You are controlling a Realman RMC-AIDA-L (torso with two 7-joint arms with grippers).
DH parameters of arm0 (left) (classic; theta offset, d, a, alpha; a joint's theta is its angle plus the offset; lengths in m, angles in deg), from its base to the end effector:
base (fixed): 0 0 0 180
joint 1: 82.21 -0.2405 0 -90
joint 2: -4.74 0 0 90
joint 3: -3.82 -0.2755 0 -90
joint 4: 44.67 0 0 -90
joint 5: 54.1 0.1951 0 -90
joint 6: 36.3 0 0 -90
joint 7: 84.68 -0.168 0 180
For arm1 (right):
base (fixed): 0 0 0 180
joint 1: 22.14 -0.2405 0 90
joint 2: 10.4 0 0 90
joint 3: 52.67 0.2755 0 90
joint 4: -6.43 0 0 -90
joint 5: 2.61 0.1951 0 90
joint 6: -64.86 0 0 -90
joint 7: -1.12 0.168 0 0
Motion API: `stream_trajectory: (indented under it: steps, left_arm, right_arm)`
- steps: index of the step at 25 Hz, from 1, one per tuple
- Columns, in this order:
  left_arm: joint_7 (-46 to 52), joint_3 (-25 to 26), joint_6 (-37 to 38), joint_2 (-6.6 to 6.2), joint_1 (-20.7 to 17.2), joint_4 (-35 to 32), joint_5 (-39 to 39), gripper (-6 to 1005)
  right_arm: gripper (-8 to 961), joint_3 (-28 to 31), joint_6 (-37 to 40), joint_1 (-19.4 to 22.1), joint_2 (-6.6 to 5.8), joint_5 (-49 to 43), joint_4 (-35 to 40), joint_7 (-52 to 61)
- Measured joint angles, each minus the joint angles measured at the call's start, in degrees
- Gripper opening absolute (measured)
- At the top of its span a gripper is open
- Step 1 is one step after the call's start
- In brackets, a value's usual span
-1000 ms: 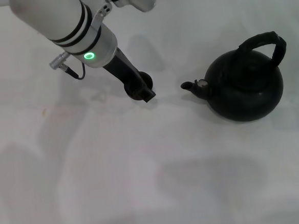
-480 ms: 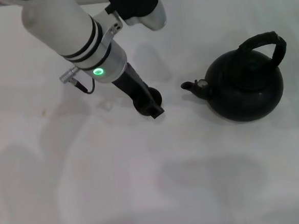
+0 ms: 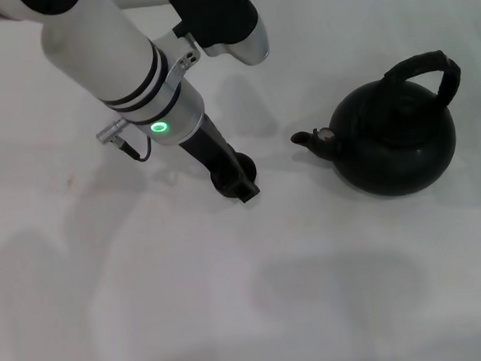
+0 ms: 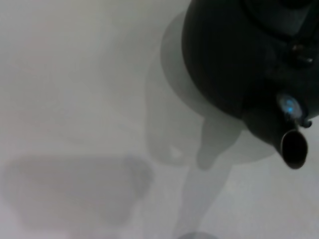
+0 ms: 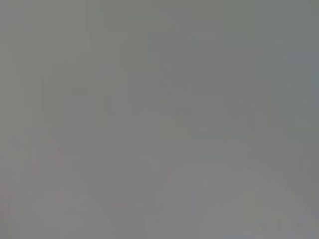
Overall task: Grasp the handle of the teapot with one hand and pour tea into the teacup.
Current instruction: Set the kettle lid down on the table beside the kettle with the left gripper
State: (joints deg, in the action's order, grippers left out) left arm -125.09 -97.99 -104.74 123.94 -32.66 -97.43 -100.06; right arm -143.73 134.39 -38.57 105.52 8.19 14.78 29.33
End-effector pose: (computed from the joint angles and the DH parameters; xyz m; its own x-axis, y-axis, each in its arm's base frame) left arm -0.1634 0.3655 -0.1327 0.8736 0.3502 -0.3379 0.2851 -0.9310 -0.2278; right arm 0.3920 0.3140 0.0435 0.5421 0.0539 -0.8386 -0.8400 0.0069 -0.5426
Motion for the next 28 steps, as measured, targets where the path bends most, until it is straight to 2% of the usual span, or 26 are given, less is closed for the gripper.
stream_trajectory:
  steps: [28]
  left_arm:
    - [-0.16,-0.68,1.91,0.06,0.81,2.44,0.25,709]
  right_arm:
    - [873,-0.06,0.08,-0.36,0.0,1.41,0.09,0.0]
